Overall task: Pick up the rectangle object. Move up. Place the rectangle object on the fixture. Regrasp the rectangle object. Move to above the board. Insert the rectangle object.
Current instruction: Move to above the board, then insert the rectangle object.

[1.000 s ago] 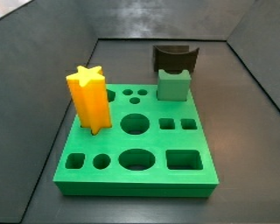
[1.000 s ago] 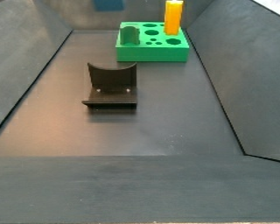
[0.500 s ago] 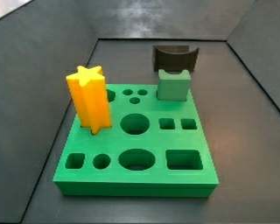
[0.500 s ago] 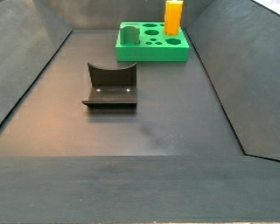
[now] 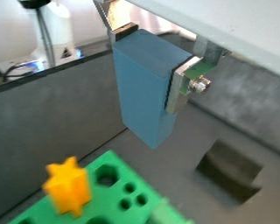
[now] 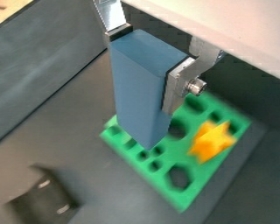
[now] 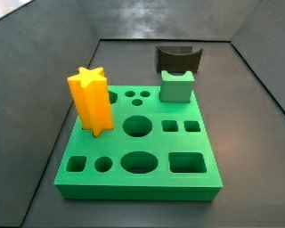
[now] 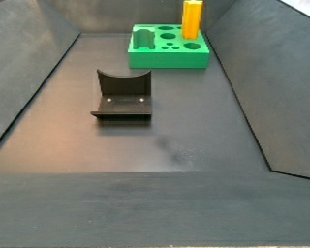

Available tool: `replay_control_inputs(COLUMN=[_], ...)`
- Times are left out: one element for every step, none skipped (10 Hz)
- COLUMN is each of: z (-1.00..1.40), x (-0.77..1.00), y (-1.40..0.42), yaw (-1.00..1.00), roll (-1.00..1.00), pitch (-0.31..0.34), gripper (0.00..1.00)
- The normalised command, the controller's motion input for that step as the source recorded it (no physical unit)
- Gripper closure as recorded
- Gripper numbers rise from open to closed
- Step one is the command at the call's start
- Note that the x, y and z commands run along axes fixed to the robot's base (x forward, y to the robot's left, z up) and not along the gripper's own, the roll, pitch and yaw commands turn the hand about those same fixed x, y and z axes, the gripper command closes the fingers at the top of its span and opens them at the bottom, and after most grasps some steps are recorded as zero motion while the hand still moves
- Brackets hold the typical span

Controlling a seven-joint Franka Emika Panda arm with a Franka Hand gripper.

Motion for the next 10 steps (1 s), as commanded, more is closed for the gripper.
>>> replay_control_inputs(z=[0.03,0.01,0.02,0.0,-0.03,-0.13,-0.21,-0.33,-0.41,-0.47], x=[-0.11,-0.05,-0.05,0.02,0.09,0.14,0.17,0.19,0.19,0.21], y=[-0.09,-0.03,-0.03,-0.03,-0.16,-0.22,-0.23,-0.24,-0.23,-0.24], yaw=[-0.02,-0.02,-0.01,0.0,0.0,0.0,0.0,0.0,0.0,0.0], roll=[-0.73,-0.46,-0.34,0.0,0.01,0.02,0.0,0.0,0.0,0.0], pitch=[-0.019,-0.013,-0.013,0.0,0.0,0.0,0.0,-0.021,-0.054,-0.039], gripper=[1.0,1.0,1.0,1.0,1.0,1.0,1.0,1.0,1.0,1.0])
